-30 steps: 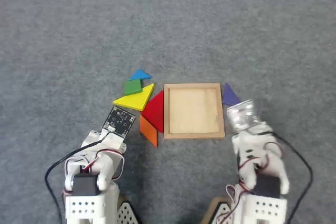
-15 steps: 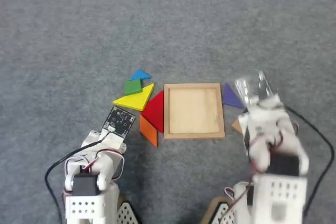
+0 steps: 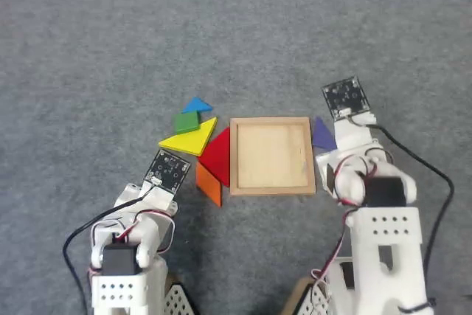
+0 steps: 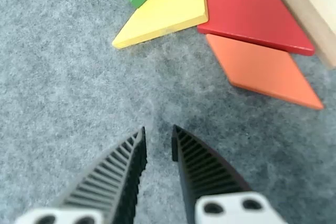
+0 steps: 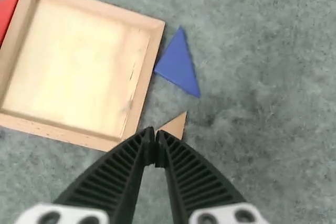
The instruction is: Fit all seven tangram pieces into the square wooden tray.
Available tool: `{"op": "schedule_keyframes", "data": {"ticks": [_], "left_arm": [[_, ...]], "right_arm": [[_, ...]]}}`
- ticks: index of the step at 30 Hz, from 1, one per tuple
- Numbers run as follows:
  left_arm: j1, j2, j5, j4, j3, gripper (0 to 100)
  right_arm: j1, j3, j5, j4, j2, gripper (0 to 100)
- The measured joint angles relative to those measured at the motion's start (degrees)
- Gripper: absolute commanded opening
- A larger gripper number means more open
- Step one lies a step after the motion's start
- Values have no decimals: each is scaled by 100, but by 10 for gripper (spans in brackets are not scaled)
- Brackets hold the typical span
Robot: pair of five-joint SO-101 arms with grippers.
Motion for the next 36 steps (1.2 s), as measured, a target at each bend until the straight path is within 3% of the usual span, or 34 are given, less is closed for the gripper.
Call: {"op": "schedule_keyframes", "data": {"ticks": [5,13,21,26,30,36], "left_arm": [[62,0,0,0,0,79],[932,0,-18,0,0,78],[-9,0,-563,-791,-255,80],[-308,114,-668,-545,-1116,107],[-316,1143,-818,-369,-2057,214],[-255,3965,-914,-352,-3798,229]], "right_arm": [[105,1002,62,-440,-431,9],[79,2532,580,-1160,-1055,9],[193,3534,703,-1213,-2479,9],[703,3947,1169,-1046,-3437,9],[774,4141,1231,-563,-4202,9],[730,4141,1266,-123,-4941,9]]}}
